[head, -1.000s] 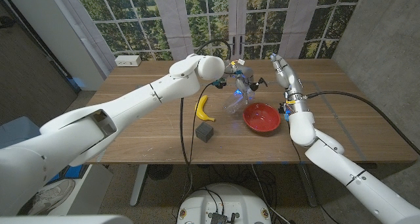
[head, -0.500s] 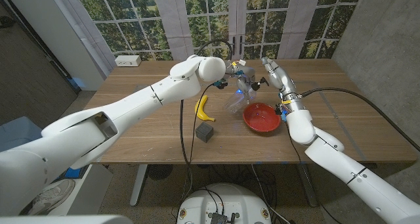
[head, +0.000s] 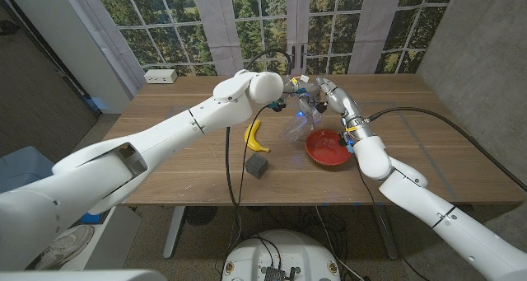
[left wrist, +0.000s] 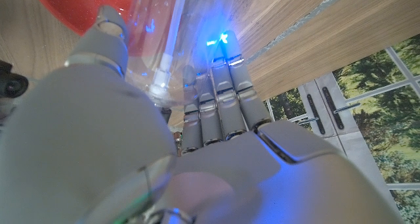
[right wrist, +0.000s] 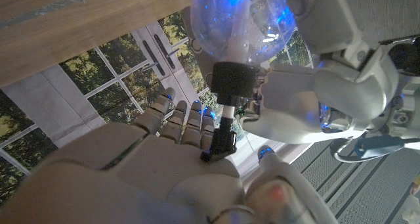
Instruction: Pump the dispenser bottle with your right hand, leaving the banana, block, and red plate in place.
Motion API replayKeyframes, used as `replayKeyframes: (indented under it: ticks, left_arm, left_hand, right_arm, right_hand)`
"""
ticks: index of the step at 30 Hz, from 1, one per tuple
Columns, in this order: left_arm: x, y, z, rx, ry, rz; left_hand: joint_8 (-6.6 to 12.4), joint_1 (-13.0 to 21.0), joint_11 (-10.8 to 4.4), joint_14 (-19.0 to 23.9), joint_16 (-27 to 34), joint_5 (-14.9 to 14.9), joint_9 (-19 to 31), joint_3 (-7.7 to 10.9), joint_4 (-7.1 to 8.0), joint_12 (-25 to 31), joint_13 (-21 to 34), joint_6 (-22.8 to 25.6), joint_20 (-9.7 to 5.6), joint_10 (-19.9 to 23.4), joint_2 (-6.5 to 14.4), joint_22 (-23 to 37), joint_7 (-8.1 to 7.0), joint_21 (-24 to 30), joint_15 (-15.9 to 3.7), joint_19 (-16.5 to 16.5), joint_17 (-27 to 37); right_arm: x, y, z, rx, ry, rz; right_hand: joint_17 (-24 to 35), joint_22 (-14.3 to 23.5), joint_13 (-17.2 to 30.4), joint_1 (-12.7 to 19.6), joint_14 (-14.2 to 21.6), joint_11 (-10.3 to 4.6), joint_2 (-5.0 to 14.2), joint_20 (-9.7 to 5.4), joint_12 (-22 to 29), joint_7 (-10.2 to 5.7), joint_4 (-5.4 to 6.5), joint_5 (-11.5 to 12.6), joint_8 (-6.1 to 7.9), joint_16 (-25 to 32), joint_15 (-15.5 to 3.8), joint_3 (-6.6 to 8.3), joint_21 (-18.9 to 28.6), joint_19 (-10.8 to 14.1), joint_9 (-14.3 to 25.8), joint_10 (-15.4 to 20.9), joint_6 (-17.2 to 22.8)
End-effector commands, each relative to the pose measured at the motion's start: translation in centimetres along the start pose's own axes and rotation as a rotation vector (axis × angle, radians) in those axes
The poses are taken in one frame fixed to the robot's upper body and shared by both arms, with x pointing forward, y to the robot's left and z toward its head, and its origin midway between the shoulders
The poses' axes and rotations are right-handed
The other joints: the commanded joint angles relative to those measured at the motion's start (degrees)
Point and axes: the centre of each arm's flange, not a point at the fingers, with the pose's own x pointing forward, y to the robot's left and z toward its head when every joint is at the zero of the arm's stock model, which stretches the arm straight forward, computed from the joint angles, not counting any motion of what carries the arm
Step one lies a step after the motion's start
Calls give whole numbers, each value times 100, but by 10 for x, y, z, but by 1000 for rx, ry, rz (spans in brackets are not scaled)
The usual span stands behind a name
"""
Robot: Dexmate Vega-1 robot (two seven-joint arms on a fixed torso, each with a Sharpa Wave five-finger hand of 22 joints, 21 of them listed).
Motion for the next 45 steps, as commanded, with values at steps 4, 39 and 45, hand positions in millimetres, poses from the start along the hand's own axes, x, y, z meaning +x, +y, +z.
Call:
replayKeyframes:
  ticks: [4,39,45]
  left_arm:
    - [-6,0,1,-10,3,55]
    - [-7,-3,6,30,38,-13]
    - [-8,-4,5,26,40,-7]
  left_hand:
    - [-52,1524,-1371,1541,72,49,4,17,-34,49,223,1444,-867,1514,1410,38,-801,114,-2001,22,995]
    - [-250,1548,-1377,1588,60,92,-27,-14,21,43,231,1553,-892,1487,1363,68,-810,340,-1996,-110,1065]
    - [-318,1515,-1427,1538,27,96,-25,-31,36,50,268,1522,-879,1454,1377,70,-898,395,-1999,-160,1075]
  right_arm:
    - [-1,15,11,-17,-25,60]
    - [-10,-8,3,26,-56,-141]
    - [-10,-17,-2,40,-46,-175]
  right_hand:
    - [17,10,5,-110,-68,11,239,-1,-17,-20,46,7,-50,-15,16,-7,-29,-68,10,-53,-76]
    - [-45,7,2,2,18,8,250,74,7,-59,-25,41,28,14,2,7,14,28,10,-34,71]
    - [-114,7,2,181,182,-3,272,114,43,-60,-187,32,66,59,-14,95,50,155,11,63,218]
